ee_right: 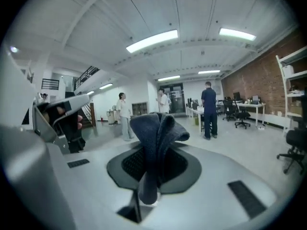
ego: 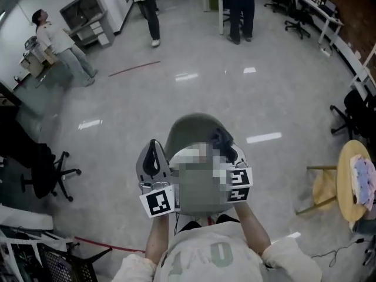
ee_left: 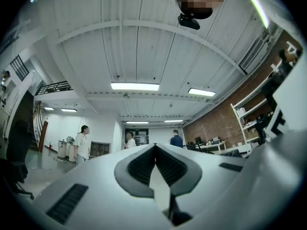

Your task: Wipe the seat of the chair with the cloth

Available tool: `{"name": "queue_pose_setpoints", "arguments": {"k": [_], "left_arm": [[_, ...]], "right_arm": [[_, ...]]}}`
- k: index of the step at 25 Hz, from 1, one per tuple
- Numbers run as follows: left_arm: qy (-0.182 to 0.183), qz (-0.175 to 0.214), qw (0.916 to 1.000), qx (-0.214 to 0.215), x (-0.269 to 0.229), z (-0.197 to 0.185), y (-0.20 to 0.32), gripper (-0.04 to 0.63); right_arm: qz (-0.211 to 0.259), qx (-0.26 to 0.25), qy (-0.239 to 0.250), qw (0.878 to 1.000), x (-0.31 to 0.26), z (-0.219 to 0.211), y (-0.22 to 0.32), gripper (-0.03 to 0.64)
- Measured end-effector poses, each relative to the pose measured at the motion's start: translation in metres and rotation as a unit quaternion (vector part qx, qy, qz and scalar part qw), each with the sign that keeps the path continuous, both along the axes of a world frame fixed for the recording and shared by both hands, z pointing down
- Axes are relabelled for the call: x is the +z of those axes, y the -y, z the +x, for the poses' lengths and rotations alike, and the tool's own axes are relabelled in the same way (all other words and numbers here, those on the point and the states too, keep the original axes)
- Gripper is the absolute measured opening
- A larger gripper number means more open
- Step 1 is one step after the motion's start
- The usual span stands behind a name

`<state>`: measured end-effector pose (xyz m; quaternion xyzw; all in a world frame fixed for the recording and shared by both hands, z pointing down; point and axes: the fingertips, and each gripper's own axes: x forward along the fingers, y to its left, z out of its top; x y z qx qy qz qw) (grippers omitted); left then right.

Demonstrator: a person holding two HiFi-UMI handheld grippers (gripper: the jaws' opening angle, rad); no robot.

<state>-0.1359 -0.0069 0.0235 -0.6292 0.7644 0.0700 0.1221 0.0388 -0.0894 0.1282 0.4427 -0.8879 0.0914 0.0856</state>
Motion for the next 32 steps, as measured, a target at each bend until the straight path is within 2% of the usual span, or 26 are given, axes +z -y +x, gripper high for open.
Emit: {"name": "queue_pose_setpoints", "arguments": {"k": [6, 12, 19, 32], "left_arm": [[-0.005, -0.007, 1.0, 0.003, -0.011, -0.014, -0.02, 0.015], [-0.017, -0.018, 0.9997, 0.007, -0.013, -0.019, -0.02, 0.015], [-0.023, -0.029, 0.9992, 0.014, -0.017, -0.021, -0.018, 0.015], [-0.017, -0.016, 0.9994, 0.026, -0.031, -0.005, -0.022, 0.015]], "right_arm": [[0.09, -0.058, 0.03, 0.994, -0.086, -0.034, -0.025, 0.057], [0.13, -0.081, 0.03, 0.988, -0.098, -0.053, -0.044, 0.057], [0.129, -0.099, 0.038, 0.986, -0.092, -0.073, -0.053, 0.057], [0.126, -0.099, 0.064, 0.985, -0.098, -0.062, -0.059, 0.057]]}}
